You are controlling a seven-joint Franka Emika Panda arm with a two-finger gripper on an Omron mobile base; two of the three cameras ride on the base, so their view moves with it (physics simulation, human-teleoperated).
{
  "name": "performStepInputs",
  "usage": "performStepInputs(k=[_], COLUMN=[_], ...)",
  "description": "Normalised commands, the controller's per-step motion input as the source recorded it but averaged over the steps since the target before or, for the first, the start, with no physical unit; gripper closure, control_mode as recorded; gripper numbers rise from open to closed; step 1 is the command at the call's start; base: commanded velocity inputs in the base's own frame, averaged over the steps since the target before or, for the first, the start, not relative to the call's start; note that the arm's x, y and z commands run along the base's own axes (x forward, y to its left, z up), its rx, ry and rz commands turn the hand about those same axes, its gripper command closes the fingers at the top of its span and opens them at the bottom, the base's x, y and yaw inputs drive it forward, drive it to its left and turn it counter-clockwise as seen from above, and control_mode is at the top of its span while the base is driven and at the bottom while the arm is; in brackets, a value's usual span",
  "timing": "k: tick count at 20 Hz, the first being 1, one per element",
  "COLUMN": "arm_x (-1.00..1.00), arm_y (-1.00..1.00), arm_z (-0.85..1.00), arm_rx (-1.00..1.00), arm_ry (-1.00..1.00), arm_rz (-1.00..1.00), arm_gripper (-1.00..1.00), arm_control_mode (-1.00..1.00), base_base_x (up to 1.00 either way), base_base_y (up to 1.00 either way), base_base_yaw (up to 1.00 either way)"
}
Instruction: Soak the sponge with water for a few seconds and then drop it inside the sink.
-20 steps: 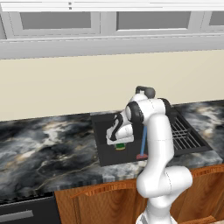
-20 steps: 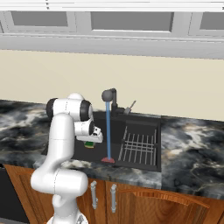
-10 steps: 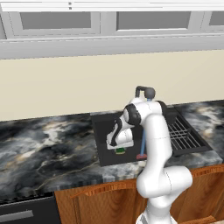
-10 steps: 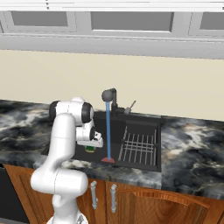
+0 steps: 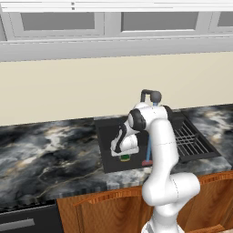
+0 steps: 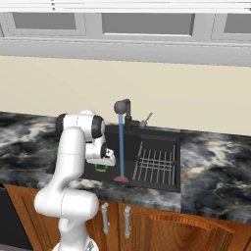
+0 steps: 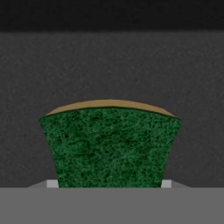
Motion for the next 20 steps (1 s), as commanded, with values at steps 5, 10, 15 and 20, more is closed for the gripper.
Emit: performStepInputs(k=[5, 10, 15, 20], arm_x=[0.0, 0.0, -0.23, -0.21], arm_y=[0.0, 0.0, -0.01, 0.0], arm_z=[0.0, 0.0, 0.27, 0.51], arm_rx=[0.0, 0.0, 0.0, 0.0], arm_ry=[0.0, -0.02, -0.1, -0.1], arm_rz=[0.0, 0.0, 0.03, 0.04], arm_gripper=[-1.0, -1.0, -1.0, -1.0], arm_control_mode=[-1.0, -1.0, -1.0, -1.0], base_base_x=[0.0, 0.0, 0.0, 0.0], base_base_y=[0.0, 0.0, 0.0, 0.0], base_base_yaw=[0.0, 0.0, 0.0, 0.0])
